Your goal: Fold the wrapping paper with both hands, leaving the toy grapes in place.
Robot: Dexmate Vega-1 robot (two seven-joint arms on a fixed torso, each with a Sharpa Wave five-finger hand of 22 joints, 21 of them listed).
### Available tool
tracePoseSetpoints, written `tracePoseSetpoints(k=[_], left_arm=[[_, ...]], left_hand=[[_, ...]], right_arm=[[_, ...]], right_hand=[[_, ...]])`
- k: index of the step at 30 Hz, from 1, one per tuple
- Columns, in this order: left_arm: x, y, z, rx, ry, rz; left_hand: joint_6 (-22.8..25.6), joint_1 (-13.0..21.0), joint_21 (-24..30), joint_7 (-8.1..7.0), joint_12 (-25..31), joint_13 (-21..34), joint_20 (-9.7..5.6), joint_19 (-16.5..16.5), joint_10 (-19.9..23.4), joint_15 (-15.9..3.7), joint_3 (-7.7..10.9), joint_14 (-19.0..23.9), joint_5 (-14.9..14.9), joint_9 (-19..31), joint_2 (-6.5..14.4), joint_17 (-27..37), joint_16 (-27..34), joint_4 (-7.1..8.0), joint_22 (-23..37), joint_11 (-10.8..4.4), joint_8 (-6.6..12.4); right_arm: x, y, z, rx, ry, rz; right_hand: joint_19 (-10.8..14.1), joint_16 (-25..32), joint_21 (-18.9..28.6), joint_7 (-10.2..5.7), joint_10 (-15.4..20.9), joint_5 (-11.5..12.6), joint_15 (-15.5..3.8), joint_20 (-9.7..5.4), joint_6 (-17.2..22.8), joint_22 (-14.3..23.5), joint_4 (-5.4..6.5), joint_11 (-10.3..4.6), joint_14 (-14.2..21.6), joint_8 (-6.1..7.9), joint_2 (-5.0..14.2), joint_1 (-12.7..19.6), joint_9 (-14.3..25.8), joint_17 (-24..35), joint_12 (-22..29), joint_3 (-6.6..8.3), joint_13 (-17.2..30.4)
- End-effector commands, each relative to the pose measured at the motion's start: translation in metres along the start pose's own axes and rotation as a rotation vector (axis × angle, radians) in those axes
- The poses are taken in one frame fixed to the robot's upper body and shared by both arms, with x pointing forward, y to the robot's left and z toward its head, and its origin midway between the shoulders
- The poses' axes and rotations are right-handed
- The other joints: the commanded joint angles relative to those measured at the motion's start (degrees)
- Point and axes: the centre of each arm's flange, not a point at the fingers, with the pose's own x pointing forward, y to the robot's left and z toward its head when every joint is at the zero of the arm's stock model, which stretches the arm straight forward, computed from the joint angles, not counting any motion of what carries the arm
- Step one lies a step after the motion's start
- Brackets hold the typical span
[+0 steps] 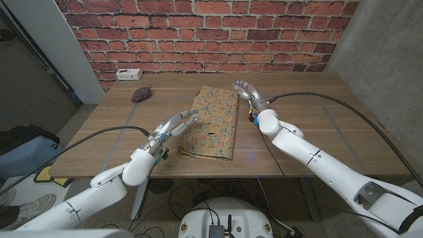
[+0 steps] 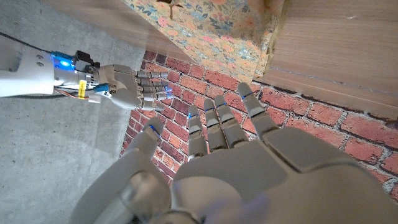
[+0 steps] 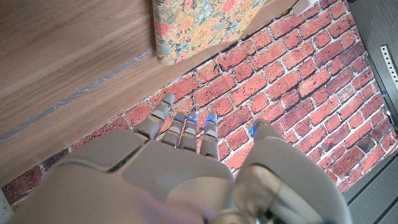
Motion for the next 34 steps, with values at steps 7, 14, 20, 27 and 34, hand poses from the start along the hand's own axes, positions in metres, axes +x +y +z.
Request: tracePoseSetpoints(k=[7,14,20,27,34], left_arm=[[0.021,0.01,-0.024,-0.296,-0.038,0.097],[0.033,0.019,-0.038,-0.382,-0.061,0.085],[0.044,0.028,-0.05,-0.455,-0.09,0.072],[0.048,0.033,-0.06,-0.526,-0.105,0.119],[0.052,0.024,-0.071,-0.656,-0.017,0.276]], left_hand=[[-1.39,-0.84,-0.22,-0.12,-0.13,0.1,-0.87,0.31,-1.11,0.17,-0.34,-1.08,-0.08,-0.09,0.02,0.02,-0.21,-0.01,0.19,0.23,0.06],[-2.12,-1.18,-0.37,-0.05,-0.15,0.07,-1.01,0.45,-1.8,0.44,-0.56,-1.5,-0.07,-0.12,-0.06,0.03,-0.17,0.05,0.2,0.5,0.13],[-2.59,-1.56,-0.4,0.2,-0.06,0.05,-1.26,0.78,-2.03,0.63,-0.68,-1.67,-0.02,-0.14,0.19,0.08,-0.05,0.33,0.21,0.93,0.2],[-2.52,-2.87,-0.55,4.08,0.78,-0.13,-2.65,2.45,-1.47,1.07,0.62,-1.5,0.55,-0.23,5.75,0.24,0.62,4.08,0.29,1.4,0.99],[-1.21,-2.44,-0.07,5.62,1.32,-0.3,-3.65,4.95,0.13,1.22,2.11,0.35,0.62,-0.34,6.78,-0.02,1.02,5.61,0.23,1.38,1.38]], right_arm=[[-0.025,-0.013,-0.003,0.235,-0.069,-0.031],[-0.036,-0.012,-0.004,0.335,-0.093,-0.054],[-0.05,-0.011,-0.008,0.432,-0.13,-0.078],[-0.08,-0.021,-0.031,0.557,-0.171,-0.184],[-0.119,-0.028,-0.045,0.582,-0.186,-0.35]], right_hand=[[1.31,0.62,0.08,0.44,0.74,0.59,1.5,0.27,0.52,0.15,0.59,0.77,1.29,0.27,0.08,-0.92,0.02,-0.14,0.4,-0.02,0.15],[2.23,0.85,0.25,0.9,1.05,0.68,2.02,0.37,0.92,0.14,0.59,1.41,2.44,0.37,0.09,-1.2,-0.01,-0.39,0.47,0.0,0.14],[3.49,1.09,0.56,1.16,1.27,0.73,2.24,0.3,1.08,0.14,0.56,1.8,3.59,0.37,-0.06,-1.46,-0.03,-0.61,0.5,-0.05,0.12],[9.21,1.6,2.0,2.94,3.64,1.01,2.09,-2.12,3.01,0.04,0.1,3.02,7.35,0.76,-0.68,-2.14,-0.07,-1.57,1.07,-0.14,0.09],[10.35,1.69,2.06,3.62,4.81,1.16,2.12,-2.27,3.88,-0.04,-0.22,3.13,8.6,0.9,-0.98,-2.25,-0.08,-1.91,1.32,-0.13,0.08]])
